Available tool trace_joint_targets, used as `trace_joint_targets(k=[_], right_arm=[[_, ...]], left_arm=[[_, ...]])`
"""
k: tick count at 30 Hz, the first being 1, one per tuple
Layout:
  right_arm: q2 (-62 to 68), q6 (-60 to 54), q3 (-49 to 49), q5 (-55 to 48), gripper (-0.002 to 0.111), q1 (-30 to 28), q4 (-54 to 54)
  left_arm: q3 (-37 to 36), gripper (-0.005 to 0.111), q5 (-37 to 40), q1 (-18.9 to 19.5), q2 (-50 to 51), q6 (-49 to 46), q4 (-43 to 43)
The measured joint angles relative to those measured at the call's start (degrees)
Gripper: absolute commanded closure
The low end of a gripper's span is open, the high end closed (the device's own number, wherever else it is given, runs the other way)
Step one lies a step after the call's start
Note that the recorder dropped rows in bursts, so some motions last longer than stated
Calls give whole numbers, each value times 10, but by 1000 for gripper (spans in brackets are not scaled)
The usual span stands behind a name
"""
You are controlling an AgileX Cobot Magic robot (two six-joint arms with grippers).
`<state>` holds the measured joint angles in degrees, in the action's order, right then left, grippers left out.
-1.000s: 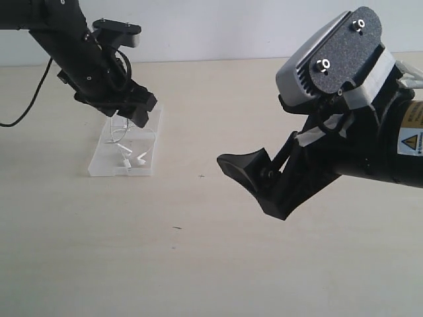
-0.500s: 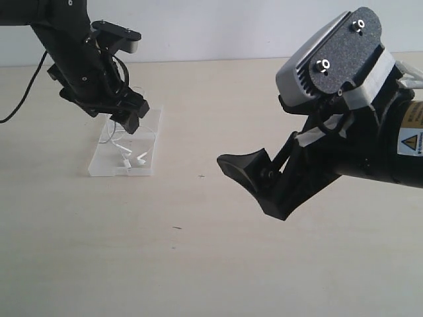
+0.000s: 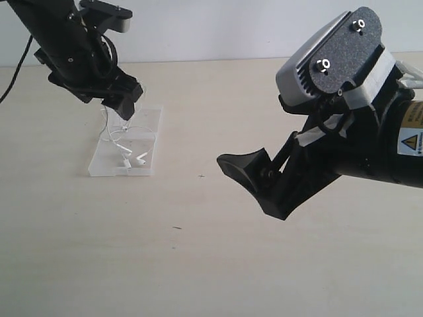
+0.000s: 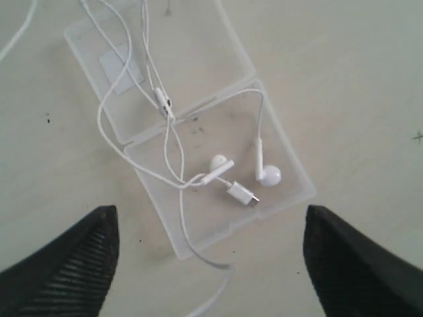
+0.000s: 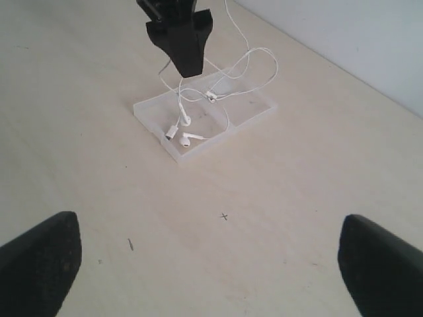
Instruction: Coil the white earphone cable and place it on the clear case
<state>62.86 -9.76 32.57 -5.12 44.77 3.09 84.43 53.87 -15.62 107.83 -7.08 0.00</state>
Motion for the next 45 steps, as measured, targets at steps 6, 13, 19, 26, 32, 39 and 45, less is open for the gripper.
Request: trace_joint_targets(k=[6, 13, 19, 26, 32, 39, 45], right_arm=[[0, 0, 0, 0, 3, 0, 0], [0, 0, 0, -2, 3, 0, 0], [0, 0, 0, -2, 3, 0, 0], [0, 0, 0, -2, 3, 0, 1], [0, 0, 0, -2, 3, 0, 1], [0, 0, 0, -8, 3, 0, 1], [0, 0, 0, -14, 3, 0, 1]], left_arm=[[0, 32, 2, -1, -11, -42, -84], [0, 28, 16, -2, 2, -49, -103], [0, 28, 48, -4, 7, -8, -7], [0, 28, 104, -4, 8, 13, 57], [0, 28, 157, -58, 18, -13, 145], [0, 28, 157, -154, 20, -59, 260], [-19, 28, 160, -192, 25, -60, 381]])
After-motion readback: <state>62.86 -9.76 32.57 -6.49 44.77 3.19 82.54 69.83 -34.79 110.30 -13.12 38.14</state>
